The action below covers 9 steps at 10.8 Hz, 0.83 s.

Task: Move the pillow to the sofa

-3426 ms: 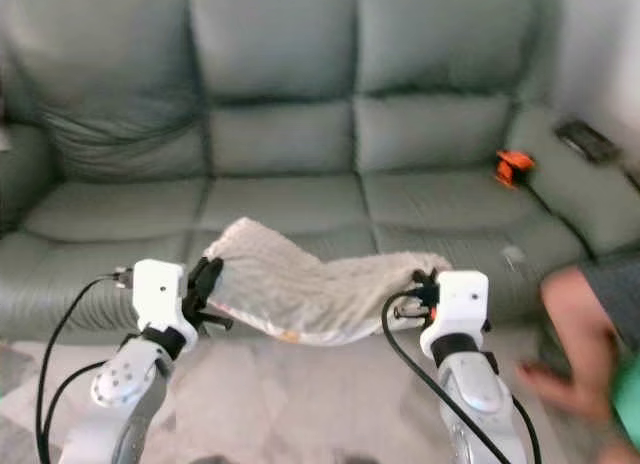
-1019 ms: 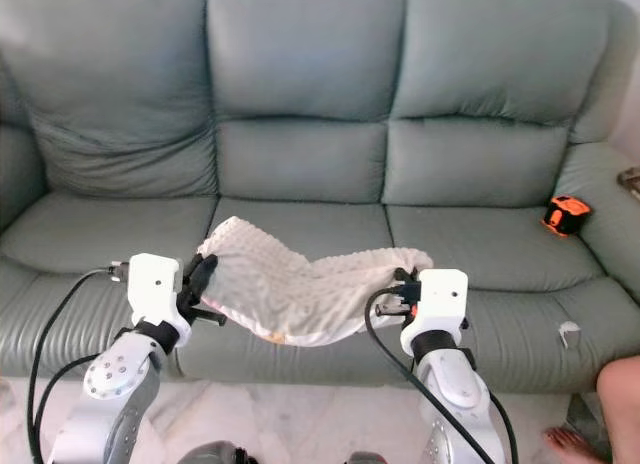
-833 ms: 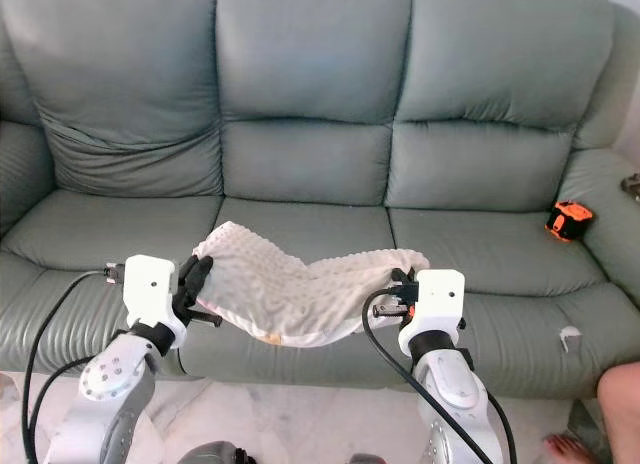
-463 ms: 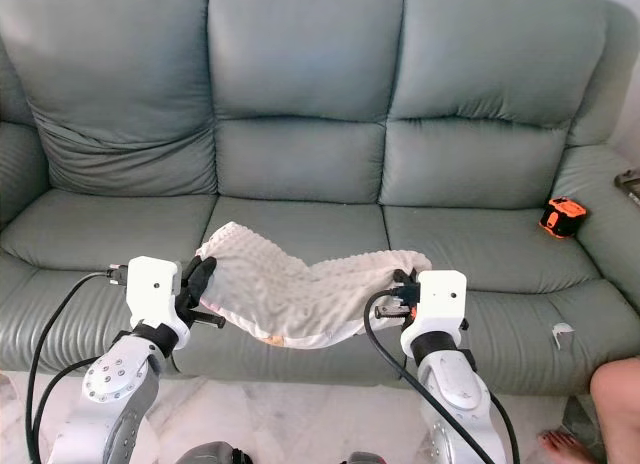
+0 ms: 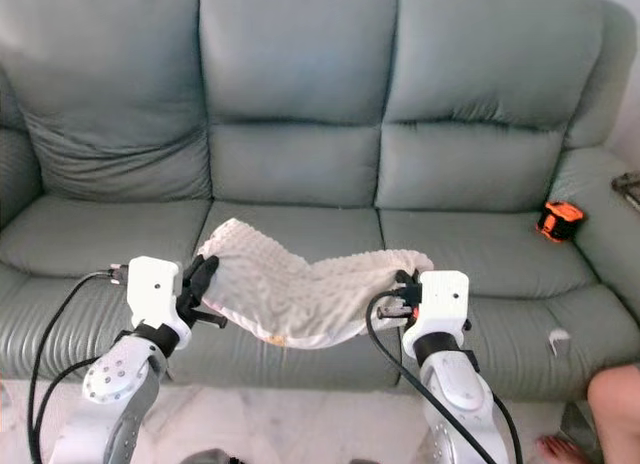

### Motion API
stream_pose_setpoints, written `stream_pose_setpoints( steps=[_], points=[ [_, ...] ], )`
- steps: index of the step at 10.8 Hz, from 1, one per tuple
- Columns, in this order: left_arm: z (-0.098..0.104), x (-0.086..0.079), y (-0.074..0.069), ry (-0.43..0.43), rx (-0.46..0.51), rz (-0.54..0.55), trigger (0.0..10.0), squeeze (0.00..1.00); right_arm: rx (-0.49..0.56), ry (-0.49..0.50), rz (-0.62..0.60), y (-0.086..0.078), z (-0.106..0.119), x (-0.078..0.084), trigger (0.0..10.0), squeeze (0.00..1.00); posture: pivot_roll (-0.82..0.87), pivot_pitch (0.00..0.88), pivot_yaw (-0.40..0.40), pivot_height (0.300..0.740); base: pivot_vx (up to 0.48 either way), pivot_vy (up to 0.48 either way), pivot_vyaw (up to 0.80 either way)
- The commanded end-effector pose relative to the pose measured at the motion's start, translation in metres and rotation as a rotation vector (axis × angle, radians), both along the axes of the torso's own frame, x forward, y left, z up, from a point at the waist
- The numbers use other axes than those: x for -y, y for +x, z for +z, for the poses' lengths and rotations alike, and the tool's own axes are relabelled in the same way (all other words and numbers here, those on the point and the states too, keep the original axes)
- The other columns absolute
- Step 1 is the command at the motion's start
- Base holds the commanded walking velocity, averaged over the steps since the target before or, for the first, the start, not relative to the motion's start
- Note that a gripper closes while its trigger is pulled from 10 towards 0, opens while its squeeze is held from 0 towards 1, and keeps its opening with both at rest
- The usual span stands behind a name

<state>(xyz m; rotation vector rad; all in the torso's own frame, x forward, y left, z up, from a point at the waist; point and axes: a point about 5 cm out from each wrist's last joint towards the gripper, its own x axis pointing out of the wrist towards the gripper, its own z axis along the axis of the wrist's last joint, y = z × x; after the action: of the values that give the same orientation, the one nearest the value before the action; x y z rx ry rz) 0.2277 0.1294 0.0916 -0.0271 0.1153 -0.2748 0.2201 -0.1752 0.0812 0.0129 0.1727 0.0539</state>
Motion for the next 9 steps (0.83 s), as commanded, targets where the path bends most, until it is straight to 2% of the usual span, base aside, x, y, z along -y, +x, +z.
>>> stream_pose_setpoints(
  steps=[1,3,5,7,9],
  points=[
    [0.009,0.002,0.002,-0.009,0.045,-0.017,10.0,0.0,0.024,0.0,0.012,0.004,0.005,-0.002,10.0,0.0,-0.03,0.0,-0.006,0.74,0.285,0.0,0.0],
    [0.009,0.003,0.003,-0.009,0.042,-0.016,10.0,0.0,0.025,0.001,0.009,0.004,0.005,-0.001,10.0,0.0,-0.03,0.0,-0.005,0.74,0.261,0.0,0.0],
    [0.007,0.002,0.003,-0.005,0.035,-0.008,10.0,0.0,0.026,0.001,0.008,0.003,0.005,-0.001,10.0,0.0,-0.03,0.0,-0.005,0.74,0.0,0.0,0.0],
    [0.002,-0.006,0.008,0.025,0.021,0.004,10.0,0.0,0.031,0.004,0.007,0.003,0.005,-0.002,10.0,0.0,-0.03,0.0,-0.008,0.74,0.0,0.0,0.0],
    [0.002,-0.012,0.012,0.043,0.023,0.02,10.0,0.0,0.056,0.012,0.001,0.01,0.01,-0.003,10.0,0.0,-0.02,0.0,-0.006,0.74,0.0,0.0,0.0]
  ],
)
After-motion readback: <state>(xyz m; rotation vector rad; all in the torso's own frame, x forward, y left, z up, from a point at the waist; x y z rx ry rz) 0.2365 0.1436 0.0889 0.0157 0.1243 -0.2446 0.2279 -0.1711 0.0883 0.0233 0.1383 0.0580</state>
